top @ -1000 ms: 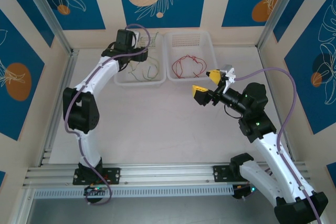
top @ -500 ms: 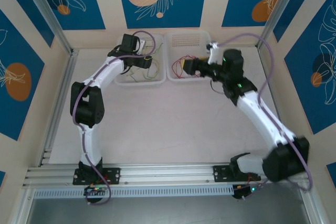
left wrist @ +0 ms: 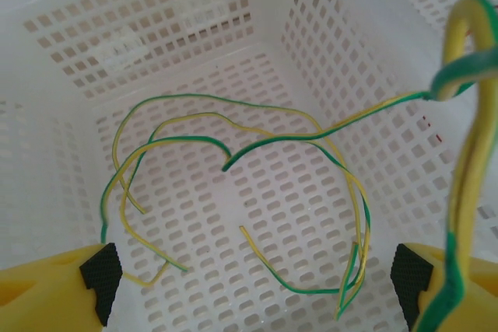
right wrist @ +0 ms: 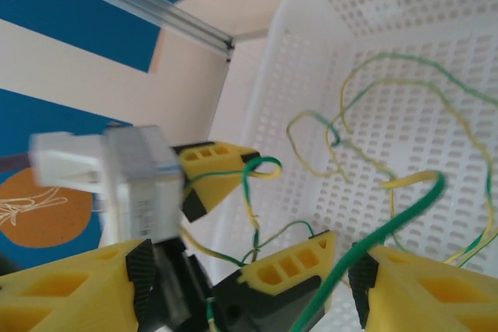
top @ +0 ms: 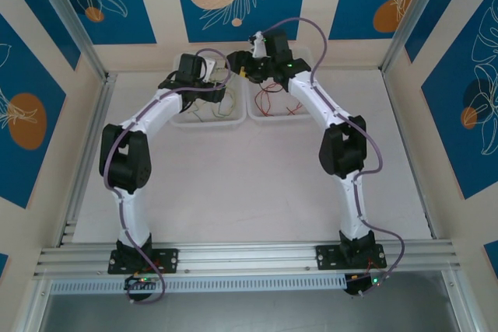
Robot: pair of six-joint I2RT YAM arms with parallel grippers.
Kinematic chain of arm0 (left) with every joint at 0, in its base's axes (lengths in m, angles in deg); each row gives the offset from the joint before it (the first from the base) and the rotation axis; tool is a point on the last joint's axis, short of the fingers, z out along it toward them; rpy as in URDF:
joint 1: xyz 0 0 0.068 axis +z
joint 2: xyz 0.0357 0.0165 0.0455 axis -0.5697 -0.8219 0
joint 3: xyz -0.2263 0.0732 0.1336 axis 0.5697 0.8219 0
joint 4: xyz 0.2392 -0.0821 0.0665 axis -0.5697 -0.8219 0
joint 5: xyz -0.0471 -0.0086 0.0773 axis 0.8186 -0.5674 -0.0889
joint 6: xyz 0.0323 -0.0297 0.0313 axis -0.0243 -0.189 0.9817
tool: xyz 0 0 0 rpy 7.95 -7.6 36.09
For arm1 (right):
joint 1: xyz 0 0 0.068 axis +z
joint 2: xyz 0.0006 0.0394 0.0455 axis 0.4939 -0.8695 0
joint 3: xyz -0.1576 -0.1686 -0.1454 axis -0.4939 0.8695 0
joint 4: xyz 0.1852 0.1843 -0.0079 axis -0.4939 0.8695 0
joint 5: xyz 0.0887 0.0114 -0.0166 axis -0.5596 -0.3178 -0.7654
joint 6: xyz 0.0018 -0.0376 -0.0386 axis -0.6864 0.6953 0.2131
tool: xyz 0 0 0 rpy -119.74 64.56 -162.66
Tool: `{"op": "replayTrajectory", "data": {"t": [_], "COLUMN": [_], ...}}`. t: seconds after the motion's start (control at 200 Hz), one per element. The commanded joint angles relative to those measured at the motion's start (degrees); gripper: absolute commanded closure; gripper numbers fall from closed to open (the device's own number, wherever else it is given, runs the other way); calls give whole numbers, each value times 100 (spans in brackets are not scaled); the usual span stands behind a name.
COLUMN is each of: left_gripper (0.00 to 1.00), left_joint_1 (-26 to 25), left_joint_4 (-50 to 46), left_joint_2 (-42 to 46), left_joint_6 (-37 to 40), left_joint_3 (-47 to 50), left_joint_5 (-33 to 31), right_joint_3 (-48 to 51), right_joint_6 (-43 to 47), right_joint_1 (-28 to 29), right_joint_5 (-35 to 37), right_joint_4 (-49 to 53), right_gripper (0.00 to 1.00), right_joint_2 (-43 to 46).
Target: Untangle the cables
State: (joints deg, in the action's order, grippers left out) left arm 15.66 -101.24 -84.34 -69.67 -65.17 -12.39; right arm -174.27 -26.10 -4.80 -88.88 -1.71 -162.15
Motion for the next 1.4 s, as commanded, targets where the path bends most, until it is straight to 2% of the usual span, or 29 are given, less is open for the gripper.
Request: {"op": "replayTrajectory", "data": {"t": [0.0,0.065,0.195,0.275,0.535,0.66,0.83,0.98,1.115,1.21,1.395], "left_gripper": [9,9,8,8,8,8,8,8,8,8,8], "left_joint_1": [-62,-71,-71,-73,-89,-77,-84,-90,-84,-83,-2], "left_joint_4": [192,274,399,413,697,327,241,441,793,760,1387], "left_joint_2": [270,310,377,382,588,395,355,818,1635,2162,3240], "left_joint_6": [97,90,92,123,322,402,536,387,192,34,-310], "left_joint_3": [121,204,326,358,821,581,620,957,1475,1777,2907], "left_joint_5": [-23,21,41,29,177,-216,-391,-21,145,99,48], "right_joint_3": [38,143,-359,-581,-658,-574,18,-436,-862,-995,-1293], "right_joint_6": [-418,-544,-612,-827,-1834,-2360,-3108,-2685,-2601,-2463,-2177], "right_joint_1": [47,78,179,188,61,-82,-221,-160,-186,-168,-94], "right_joint_5": [-169,-325,-523,-608,-555,-787,-736,-212,-92,191,618], "right_joint_4": [263,-98,-81,-85,-823,-1153,-1917,-1072,-678,-506,-11], "right_gripper": [31,41,84,100,100,100,100,100,100,100,100], "right_joint_2": [-22,-74,-383,-504,-500,-452,-184,-332,-798,-977,-1260]}}
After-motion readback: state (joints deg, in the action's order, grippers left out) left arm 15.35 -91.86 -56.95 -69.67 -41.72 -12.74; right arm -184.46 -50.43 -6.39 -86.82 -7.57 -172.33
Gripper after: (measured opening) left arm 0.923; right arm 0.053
